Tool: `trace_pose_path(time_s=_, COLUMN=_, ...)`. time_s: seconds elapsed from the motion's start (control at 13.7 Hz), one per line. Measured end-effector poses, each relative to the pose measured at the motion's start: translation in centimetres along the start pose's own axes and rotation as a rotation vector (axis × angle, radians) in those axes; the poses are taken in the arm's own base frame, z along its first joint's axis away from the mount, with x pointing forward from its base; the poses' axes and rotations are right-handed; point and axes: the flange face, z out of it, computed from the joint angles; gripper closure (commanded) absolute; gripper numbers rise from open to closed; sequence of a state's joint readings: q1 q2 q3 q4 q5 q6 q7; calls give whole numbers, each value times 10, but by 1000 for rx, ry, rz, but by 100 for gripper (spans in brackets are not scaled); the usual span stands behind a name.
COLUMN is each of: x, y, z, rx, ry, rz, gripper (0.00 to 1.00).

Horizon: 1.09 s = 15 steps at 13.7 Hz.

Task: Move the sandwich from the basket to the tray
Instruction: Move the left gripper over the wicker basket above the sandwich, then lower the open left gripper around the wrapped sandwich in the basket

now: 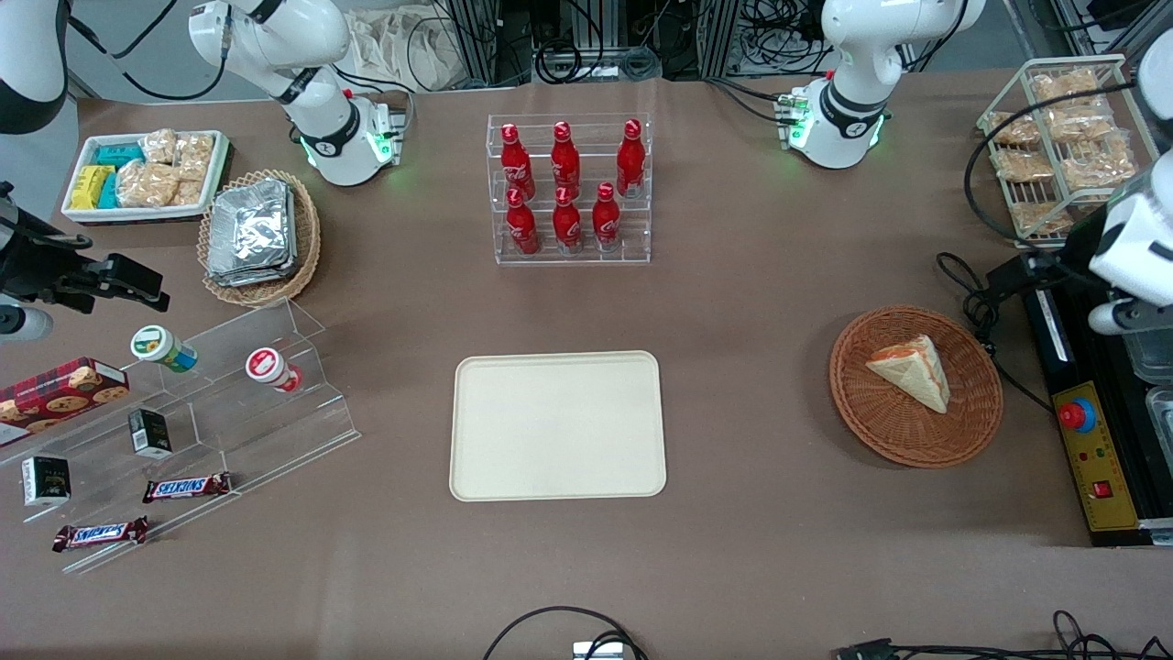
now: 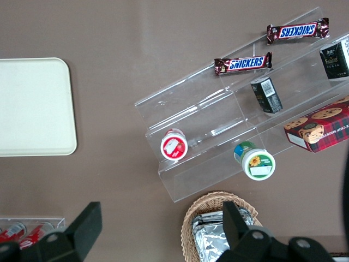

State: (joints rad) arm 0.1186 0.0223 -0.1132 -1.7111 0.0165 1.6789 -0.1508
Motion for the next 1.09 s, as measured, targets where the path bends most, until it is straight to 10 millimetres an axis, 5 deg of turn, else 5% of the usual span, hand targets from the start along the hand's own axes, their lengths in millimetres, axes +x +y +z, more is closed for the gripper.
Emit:
trace_pose_path(time_s=0.73, x=-19, y=-17, z=142, rx=-22, ry=80, rz=-281, gripper=0)
trace_pose_path(time_s=1.09, x=-31, y=-19, z=191, rx=-45, ry=123, rz=-410, gripper=0)
